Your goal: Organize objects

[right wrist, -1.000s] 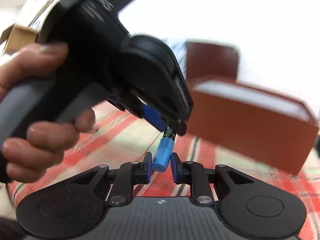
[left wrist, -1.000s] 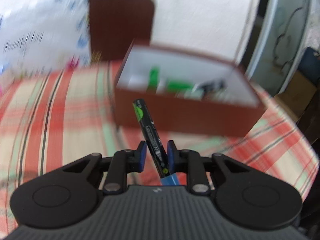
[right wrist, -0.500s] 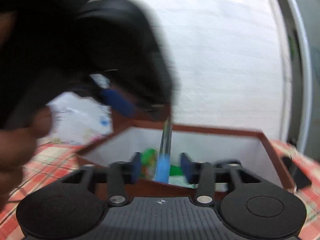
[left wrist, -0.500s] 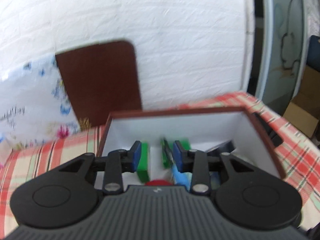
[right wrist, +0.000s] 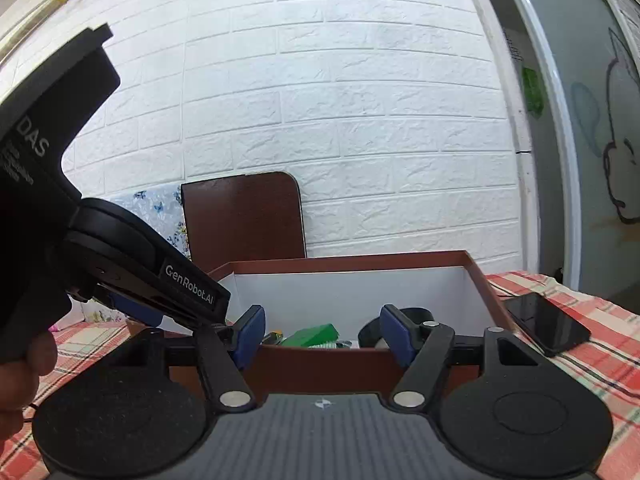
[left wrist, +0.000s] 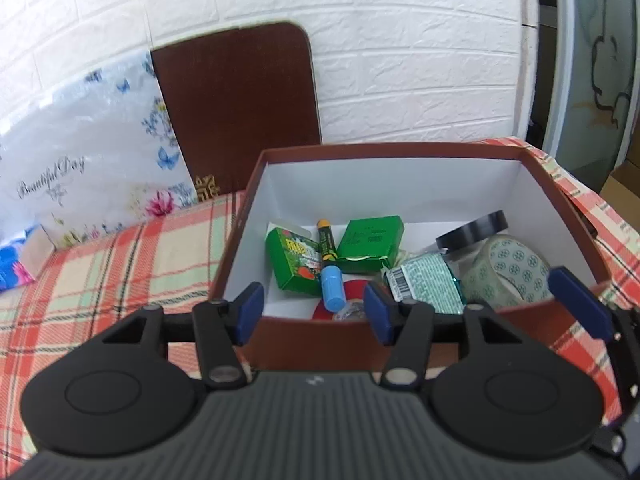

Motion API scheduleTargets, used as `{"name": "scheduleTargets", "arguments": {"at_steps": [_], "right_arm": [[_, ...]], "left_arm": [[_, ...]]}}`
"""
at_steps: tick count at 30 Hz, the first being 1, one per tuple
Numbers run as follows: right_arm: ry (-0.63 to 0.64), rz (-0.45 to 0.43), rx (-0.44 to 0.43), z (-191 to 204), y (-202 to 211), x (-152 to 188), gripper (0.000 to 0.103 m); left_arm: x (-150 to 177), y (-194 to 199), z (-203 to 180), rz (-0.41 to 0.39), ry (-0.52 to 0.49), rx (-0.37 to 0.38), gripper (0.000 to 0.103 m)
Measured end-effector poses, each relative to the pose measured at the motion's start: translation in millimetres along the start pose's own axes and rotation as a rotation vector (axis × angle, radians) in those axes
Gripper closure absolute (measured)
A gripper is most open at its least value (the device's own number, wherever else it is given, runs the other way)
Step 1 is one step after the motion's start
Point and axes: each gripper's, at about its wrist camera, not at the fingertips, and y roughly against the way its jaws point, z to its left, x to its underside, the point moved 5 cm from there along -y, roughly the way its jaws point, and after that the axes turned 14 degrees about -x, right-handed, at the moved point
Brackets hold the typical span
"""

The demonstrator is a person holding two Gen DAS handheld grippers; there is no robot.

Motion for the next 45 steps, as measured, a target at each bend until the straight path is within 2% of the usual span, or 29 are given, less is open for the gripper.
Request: {"name": "scheduleTargets", "arguments": {"at_steps": [2,9,13,16,18,21,28,34,45], "right_arm": [[-0.002,0.021,-0.001,6.6,3.2,4.5,0.031],[-0.085,0.181,-0.056,22.3,12.1,30.0,0.027],[-0.103,0.248,-0.049,24.7,14.5,40.5,0.025],[-0.169,0.293,-0.035,14.2,9.8,53.3,0.024],[-0.232,0.315,-0.025,4.5,6.4,59.3,0.024],[-0.281,0.306,-0.019,-2.9,7.8,61.4,0.024],[-0.246,0.306,-0.018,3.2,7.2,62.5,0.022],[-0.252,0.332,-0.022,1.2,4.2,65.1,0.019],[-0.246,0.359,-0.032,3.0,0.4,67.5,0.014]], "left_arm": [[2.6,8.5,3.1,-0.017,0.003,0.003,0.039],[30.6,26.0,11.3,0.003,-0.005,0.010,0.030],[57.4,20.8,22.4,0.065,0.000,-0.014,0.027],[76.5,14.7,33.6,0.111,0.014,-0.038,0.024],[88.8,12.2,39.2,0.130,0.023,-0.056,0.019],[104.3,7.7,45.7,0.156,0.030,-0.068,0.016],[132.0,-4.5,49.8,0.208,0.021,-0.082,0.013],[142.3,-13.5,54.8,0.226,0.036,-0.088,0.000],[148.7,-22.5,59.0,0.206,0.082,-0.059,0.000]]}}
